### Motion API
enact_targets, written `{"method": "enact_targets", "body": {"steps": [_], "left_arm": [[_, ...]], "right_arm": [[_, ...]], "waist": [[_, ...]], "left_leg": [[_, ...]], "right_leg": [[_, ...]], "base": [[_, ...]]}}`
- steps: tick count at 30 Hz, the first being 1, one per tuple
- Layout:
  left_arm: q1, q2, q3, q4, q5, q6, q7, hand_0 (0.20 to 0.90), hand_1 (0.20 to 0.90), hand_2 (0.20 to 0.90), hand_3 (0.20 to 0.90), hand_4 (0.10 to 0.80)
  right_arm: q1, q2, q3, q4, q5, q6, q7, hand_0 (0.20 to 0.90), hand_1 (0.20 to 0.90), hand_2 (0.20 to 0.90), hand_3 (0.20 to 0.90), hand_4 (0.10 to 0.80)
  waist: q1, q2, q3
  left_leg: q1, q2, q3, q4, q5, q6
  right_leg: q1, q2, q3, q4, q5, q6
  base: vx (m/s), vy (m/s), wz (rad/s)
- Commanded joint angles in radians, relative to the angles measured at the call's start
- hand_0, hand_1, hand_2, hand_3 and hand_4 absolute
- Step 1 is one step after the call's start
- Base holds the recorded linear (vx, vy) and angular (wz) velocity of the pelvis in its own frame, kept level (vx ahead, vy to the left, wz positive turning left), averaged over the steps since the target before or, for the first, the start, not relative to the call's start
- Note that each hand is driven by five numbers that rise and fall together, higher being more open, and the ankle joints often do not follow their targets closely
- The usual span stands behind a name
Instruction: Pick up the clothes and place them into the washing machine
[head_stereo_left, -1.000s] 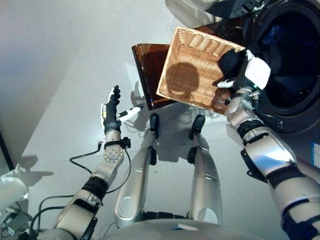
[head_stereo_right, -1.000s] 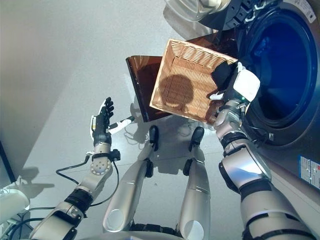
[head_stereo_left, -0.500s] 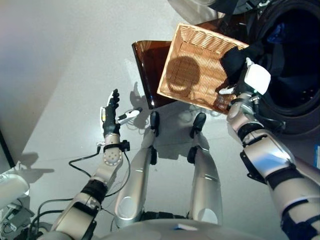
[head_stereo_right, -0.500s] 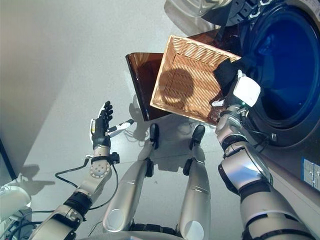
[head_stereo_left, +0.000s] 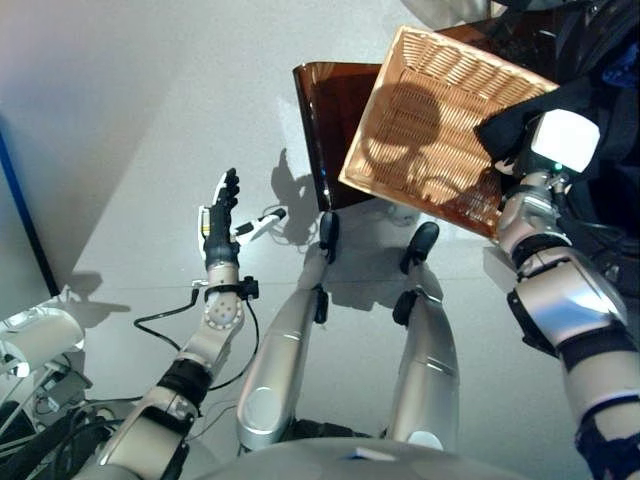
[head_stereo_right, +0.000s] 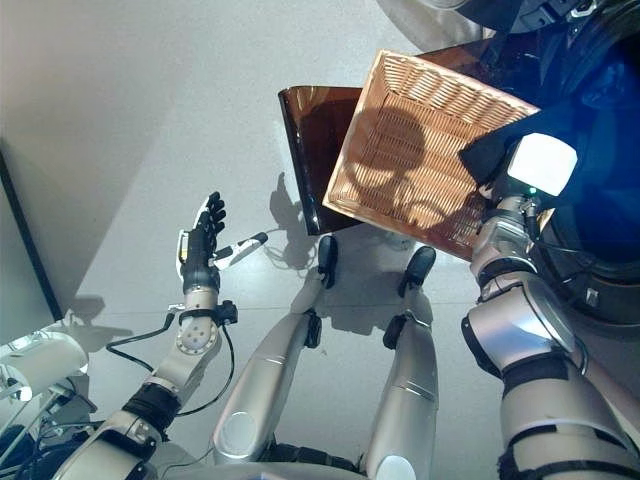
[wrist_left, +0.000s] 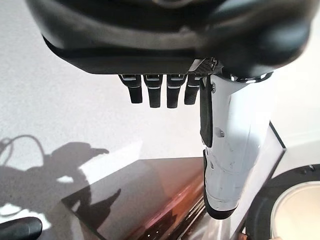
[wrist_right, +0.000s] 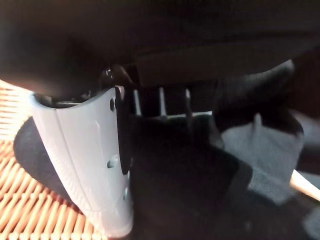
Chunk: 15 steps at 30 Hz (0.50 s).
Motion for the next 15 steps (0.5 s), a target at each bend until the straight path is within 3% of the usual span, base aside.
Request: {"method": "enact_targets", "body": {"steps": [1, 7, 10, 11, 13, 14, 15], "left_arm": [[0.060, 0.038, 0.034, -0.102, 0.018, -0.052, 0.020, 0.900, 0.900, 0.900, 0.900, 0.800], [0.073, 0.032, 0.035, -0.075, 0.001, -0.057, 0.020, 0.900, 0.900, 0.900, 0.900, 0.800], [0.085, 0.031, 0.035, -0.062, -0.005, -0.059, 0.026, 0.900, 0.900, 0.900, 0.900, 0.800], [0.090, 0.032, 0.039, -0.057, -0.006, -0.059, 0.027, 0.900, 0.900, 0.900, 0.900, 0.800], [0.093, 0.032, 0.040, -0.049, -0.011, -0.060, 0.026, 0.900, 0.900, 0.900, 0.900, 0.800], [0.092, 0.033, 0.040, -0.050, -0.014, -0.062, 0.022, 0.900, 0.900, 0.900, 0.900, 0.800], [0.091, 0.033, 0.039, -0.051, -0.018, -0.061, 0.019, 0.900, 0.900, 0.900, 0.900, 0.800]], "right_arm": [[-0.044, -0.109, 0.051, -0.001, 0.014, 0.009, -0.030, 0.200, 0.200, 0.200, 0.200, 0.300], [-0.064, -0.139, -0.085, -0.053, 0.214, -0.072, -0.058, 0.200, 0.200, 0.200, 0.200, 0.300], [-0.055, -0.132, -0.242, -0.114, 0.455, -0.172, -0.092, 0.200, 0.200, 0.200, 0.200, 0.300], [-0.046, -0.108, -0.333, -0.142, 0.609, -0.243, -0.099, 0.200, 0.200, 0.200, 0.200, 0.300], [-0.037, -0.097, -0.368, -0.158, 0.677, -0.276, -0.101, 0.200, 0.200, 0.200, 0.200, 0.300], [-0.004, -0.048, -0.458, -0.231, 0.864, -0.383, -0.078, 0.200, 0.200, 0.200, 0.200, 0.300], [0.023, -0.027, -0.500, -0.257, 0.950, -0.420, -0.059, 0.200, 0.200, 0.200, 0.200, 0.300]], "waist": [[-0.001, 0.056, -0.041], [-0.011, 0.063, -0.070], [-0.023, 0.074, -0.085], [-0.032, 0.083, -0.091], [-0.035, 0.086, -0.095], [-0.043, 0.095, -0.099], [-0.046, 0.097, -0.101]], "left_leg": [[-0.056, 0.020, -0.043, 0.047, -0.021, -0.104], [-0.006, 0.013, -0.025, 0.019, -0.021, -0.107], [0.023, 0.008, -0.012, 0.015, -0.031, -0.107], [0.034, 0.006, -0.006, 0.012, -0.037, -0.107], [0.041, 0.005, -0.003, 0.012, -0.039, -0.106], [0.051, 0.005, 0.006, 0.004, -0.044, -0.105], [0.055, 0.004, 0.009, 0.001, -0.045, -0.105]], "right_leg": [[0.056, -0.015, 0.039, -0.027, -0.023, 0.037], [0.101, -0.020, 0.061, -0.072, -0.001, 0.047], [0.129, -0.024, 0.075, -0.093, 0.004, 0.052], [0.144, -0.026, 0.081, -0.106, 0.005, 0.055], [0.149, -0.027, 0.085, -0.110, 0.006, 0.056], [0.156, -0.027, 0.093, -0.122, 0.006, 0.058], [0.159, -0.029, 0.095, -0.127, 0.007, 0.059]], "base": [[-0.081, 0.028, -0.07], [0.003, 0.033, -0.06], [0.034, 0.058, -0.12], [0.035, 0.070, -0.23], [0.025, 0.039, -0.14], [0.022, 0.022, -0.10], [0.023, 0.022, -0.21]]}}
